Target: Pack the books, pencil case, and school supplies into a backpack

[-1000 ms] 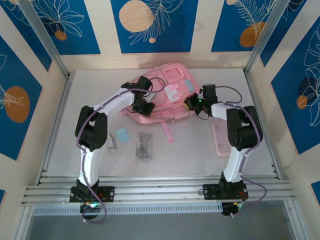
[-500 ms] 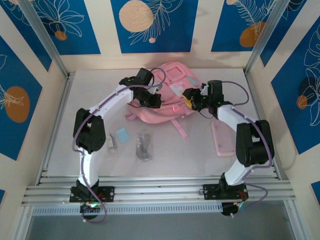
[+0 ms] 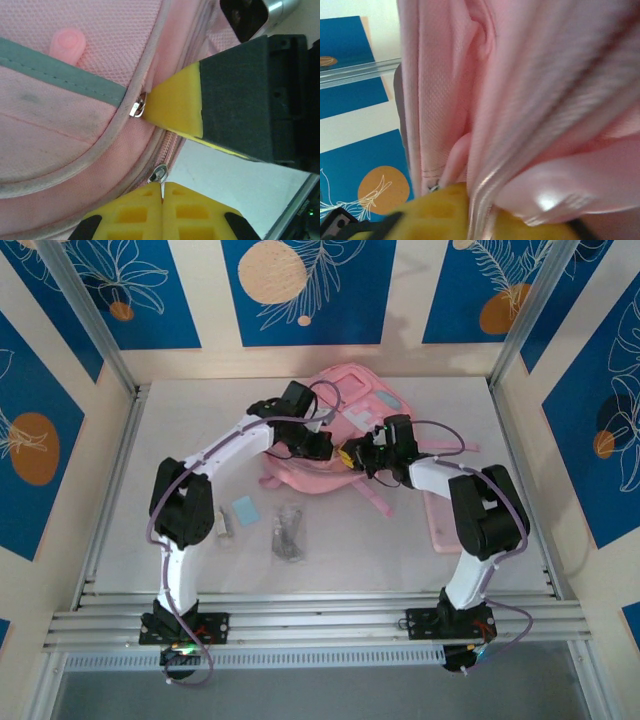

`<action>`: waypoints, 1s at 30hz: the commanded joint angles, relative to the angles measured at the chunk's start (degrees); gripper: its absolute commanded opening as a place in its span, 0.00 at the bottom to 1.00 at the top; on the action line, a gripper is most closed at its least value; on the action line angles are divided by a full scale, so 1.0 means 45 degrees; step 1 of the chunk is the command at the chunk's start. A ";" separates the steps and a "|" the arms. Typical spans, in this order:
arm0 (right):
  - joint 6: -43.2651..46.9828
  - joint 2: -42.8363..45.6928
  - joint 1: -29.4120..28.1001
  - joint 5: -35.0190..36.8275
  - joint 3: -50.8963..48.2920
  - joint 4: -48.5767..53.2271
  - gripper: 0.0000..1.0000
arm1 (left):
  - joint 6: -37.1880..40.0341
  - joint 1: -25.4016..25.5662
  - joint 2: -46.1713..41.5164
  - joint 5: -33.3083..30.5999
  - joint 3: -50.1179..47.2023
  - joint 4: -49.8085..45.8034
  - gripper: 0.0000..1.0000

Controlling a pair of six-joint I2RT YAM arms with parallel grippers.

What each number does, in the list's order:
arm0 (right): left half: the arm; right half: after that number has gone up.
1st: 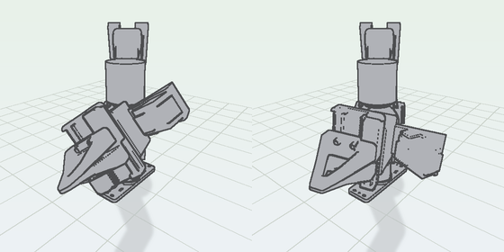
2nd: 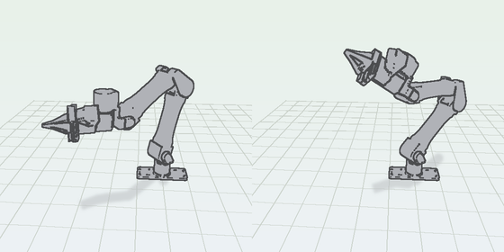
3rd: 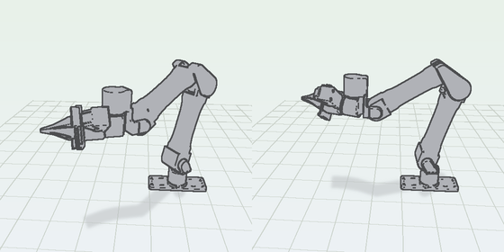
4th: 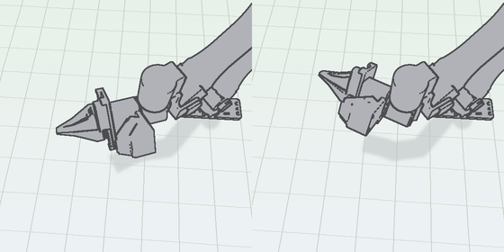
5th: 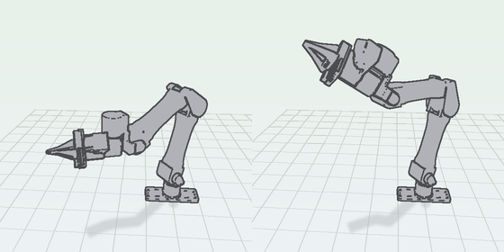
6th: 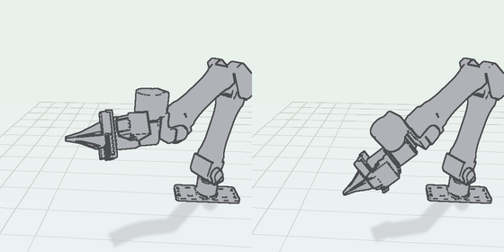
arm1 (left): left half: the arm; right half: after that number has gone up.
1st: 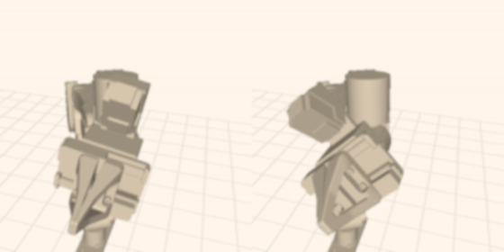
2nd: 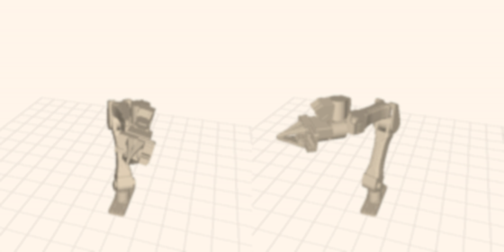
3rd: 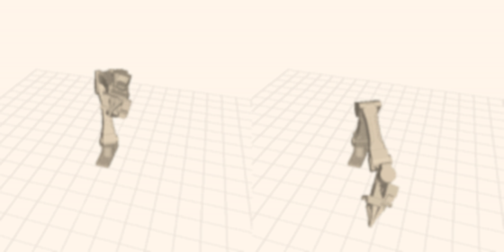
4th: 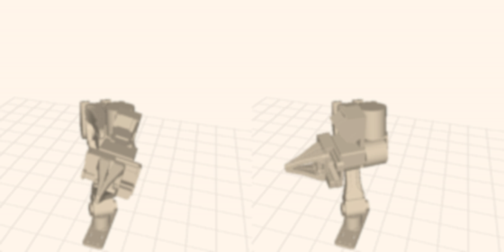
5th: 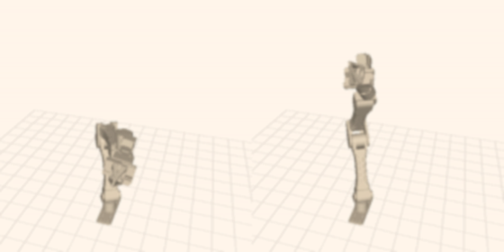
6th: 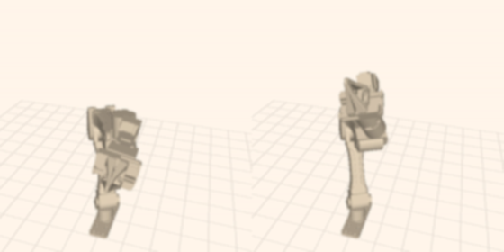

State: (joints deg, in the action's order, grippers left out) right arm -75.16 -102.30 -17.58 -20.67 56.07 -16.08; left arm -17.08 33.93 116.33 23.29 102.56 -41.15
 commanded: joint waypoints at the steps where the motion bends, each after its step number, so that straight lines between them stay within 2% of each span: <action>1: 0.0405 -0.0397 0.0142 0.0988 0.0506 0.0016 0.00 | 0.0746 0.0128 -0.1394 0.0058 -0.0450 -0.0150 0.00; 7: 0.1737 0.0571 0.0567 0.0889 0.0112 0.0896 0.00 | 0.0935 -0.1261 -0.1931 -0.2350 -0.2261 -0.0289 0.00; 11: 0.2878 0.1002 0.0869 0.0063 0.0260 0.1665 0.00 | 0.1556 -0.1964 -0.1821 -0.4365 -0.2753 0.0084 0.00; 13: 0.3615 0.0989 0.0969 -0.0572 0.0523 0.2119 0.00 | 0.1680 -0.2267 -0.1499 -0.4531 -0.2661 0.0383 0.00; 17: 0.5446 0.0757 0.1506 -0.2068 0.1103 0.2813 0.00 | 0.1813 -0.2635 -0.1175 -0.4437 -0.2462 0.1044 0.00; 22: 0.9276 0.0037 0.2179 -0.2542 0.3103 0.5885 0.00 | 0.2018 -0.2479 -0.1438 -0.2408 -0.2791 0.1241 0.00; 26: 1.1365 -0.0754 0.2763 -0.3060 0.4761 0.7660 0.00 | 0.1881 -0.1757 -0.1761 -0.1218 -0.3693 0.1161 0.00; 30: 1.2804 -0.1720 0.3376 -0.2673 0.6614 0.9367 0.00 | 0.1097 -0.0686 -0.1869 -0.0107 -0.4600 0.1910 0.00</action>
State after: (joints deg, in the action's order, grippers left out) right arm -28.53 -108.49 -4.99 -32.95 78.81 21.98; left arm -10.33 27.49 109.86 16.73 84.75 -30.13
